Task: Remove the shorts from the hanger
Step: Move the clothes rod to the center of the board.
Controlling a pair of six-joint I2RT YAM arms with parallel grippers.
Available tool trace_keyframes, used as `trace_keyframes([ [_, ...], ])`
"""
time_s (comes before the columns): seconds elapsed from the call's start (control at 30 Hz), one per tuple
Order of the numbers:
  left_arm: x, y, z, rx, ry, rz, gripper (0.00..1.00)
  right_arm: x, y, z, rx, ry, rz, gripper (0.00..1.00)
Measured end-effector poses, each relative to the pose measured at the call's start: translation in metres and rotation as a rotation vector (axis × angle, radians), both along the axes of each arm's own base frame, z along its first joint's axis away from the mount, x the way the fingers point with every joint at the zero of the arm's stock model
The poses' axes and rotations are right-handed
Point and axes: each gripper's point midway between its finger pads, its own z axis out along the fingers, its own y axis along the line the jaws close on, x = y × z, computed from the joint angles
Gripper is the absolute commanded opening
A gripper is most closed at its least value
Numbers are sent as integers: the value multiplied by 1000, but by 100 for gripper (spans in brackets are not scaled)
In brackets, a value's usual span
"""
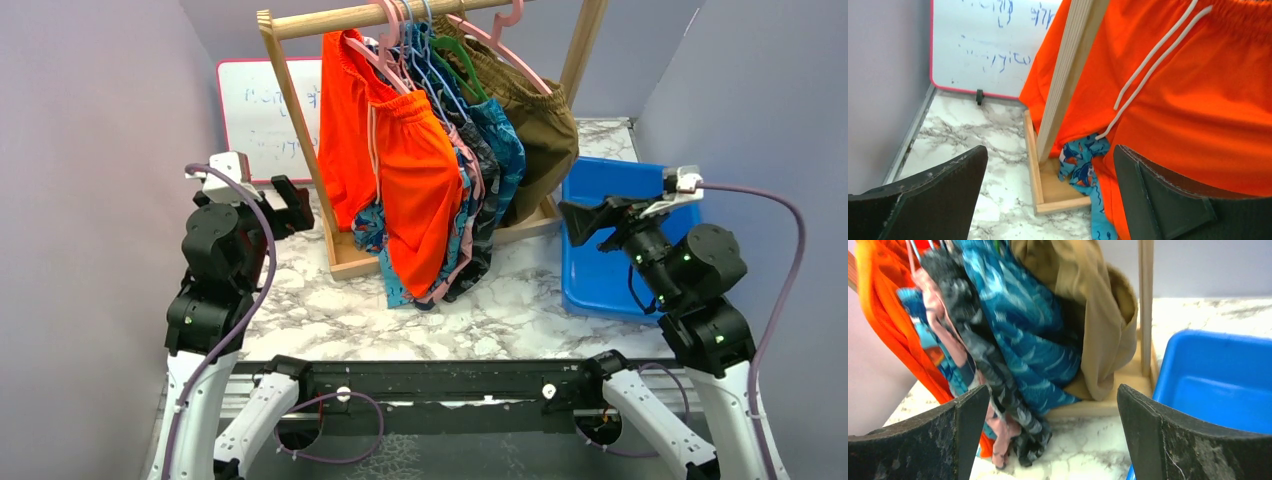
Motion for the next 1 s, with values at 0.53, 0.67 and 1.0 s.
trace_keyframes([
  [0.53, -27, -17, -88, -92, 149, -55, 99, -34, 43, -165, 119, 396, 262, 99],
  [0.67, -31, -33, -131, -161, 271, -92, 99, -44, 52, -191, 168, 507, 315, 99],
  [1.0, -62, -79, -245, -408, 573, -208, 97, -64, 63, -209, 241, 628, 384, 99],
])
